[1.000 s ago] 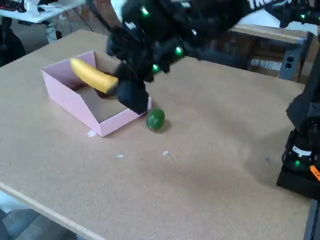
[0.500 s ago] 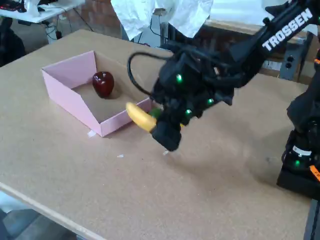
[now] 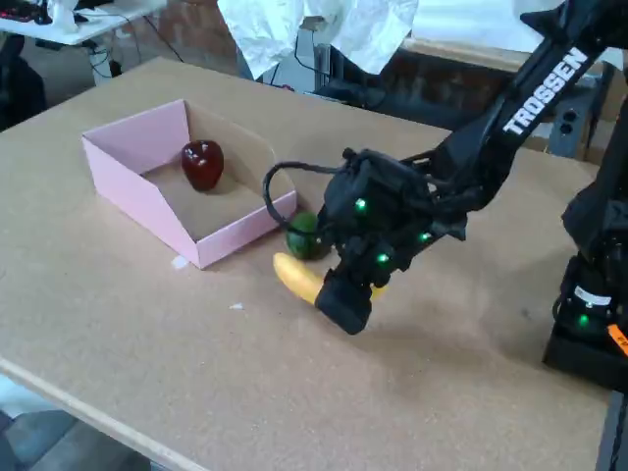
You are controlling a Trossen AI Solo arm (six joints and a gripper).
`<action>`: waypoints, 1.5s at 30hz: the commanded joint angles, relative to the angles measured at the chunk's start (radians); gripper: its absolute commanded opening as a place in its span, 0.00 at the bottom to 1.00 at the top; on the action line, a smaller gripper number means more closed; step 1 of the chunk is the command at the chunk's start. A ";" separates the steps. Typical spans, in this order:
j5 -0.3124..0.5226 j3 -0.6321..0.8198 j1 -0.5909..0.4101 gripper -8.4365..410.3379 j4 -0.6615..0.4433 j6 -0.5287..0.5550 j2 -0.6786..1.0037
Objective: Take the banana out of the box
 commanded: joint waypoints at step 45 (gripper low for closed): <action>0.014 0.016 0.000 0.51 0.086 0.011 0.002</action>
